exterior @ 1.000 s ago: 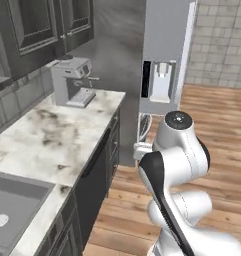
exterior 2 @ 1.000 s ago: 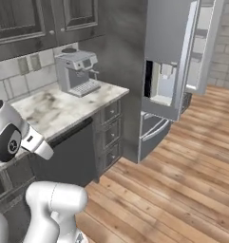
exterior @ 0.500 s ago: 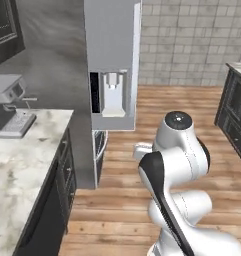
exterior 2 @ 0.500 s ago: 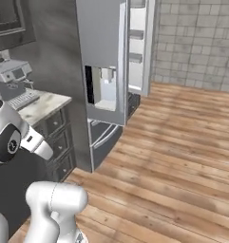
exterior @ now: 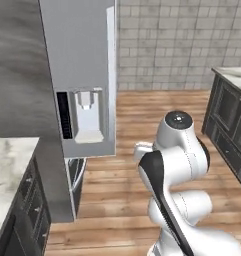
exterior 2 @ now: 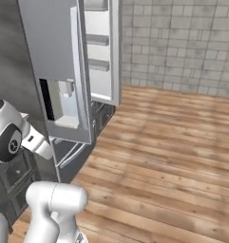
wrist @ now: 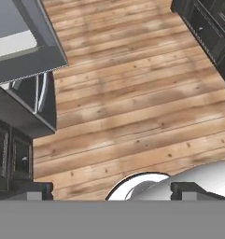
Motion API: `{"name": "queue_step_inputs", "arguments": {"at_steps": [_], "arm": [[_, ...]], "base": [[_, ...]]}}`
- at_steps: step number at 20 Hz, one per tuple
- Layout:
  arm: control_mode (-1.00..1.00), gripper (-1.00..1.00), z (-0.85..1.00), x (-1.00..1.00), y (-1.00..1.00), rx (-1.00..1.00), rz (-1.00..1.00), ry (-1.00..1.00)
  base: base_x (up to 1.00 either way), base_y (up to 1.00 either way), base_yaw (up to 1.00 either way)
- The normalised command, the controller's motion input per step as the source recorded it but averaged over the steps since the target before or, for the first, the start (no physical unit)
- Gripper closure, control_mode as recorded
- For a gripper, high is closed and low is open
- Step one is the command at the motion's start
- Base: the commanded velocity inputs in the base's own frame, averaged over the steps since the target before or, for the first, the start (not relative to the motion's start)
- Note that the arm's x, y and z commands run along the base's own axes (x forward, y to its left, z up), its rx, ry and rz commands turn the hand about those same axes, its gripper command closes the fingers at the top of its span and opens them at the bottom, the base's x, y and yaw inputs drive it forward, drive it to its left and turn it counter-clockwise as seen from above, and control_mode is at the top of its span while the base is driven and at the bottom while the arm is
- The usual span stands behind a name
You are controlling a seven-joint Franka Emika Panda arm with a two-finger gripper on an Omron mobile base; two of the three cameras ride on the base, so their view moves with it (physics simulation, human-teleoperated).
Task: Pick up both pears from the fridge and place them inside the tupperware on the counter.
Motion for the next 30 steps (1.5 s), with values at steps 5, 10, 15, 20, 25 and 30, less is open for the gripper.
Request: {"name": "queue_step_inputs", "arguments": {"at_steps": [5,10,15,20,25,30], "arm": [[1.0,-1.0,0.0,0.0,0.0,0.0,0.0,0.0],[1.0,-1.0,0.0,0.0,0.0,0.0,0.0,0.0],[1.0,-1.0,0.0,0.0,0.0,0.0,0.0,0.0],[1.0,-1.0,0.0,0.0,0.0,0.0,0.0,0.0],[1.0,-1.0,0.0,0.0,0.0,0.0,0.0,0.0],[1.0,-1.0,0.0,0.0,0.0,0.0,0.0,0.0]], "base": [[0.8,-0.62,0.0],[0.67,-0.71,0.0],[0.63,-0.64,0.03],[0.64,-0.57,0.24],[0.63,-0.48,0.48],[0.55,-0.38,0.8]]}}
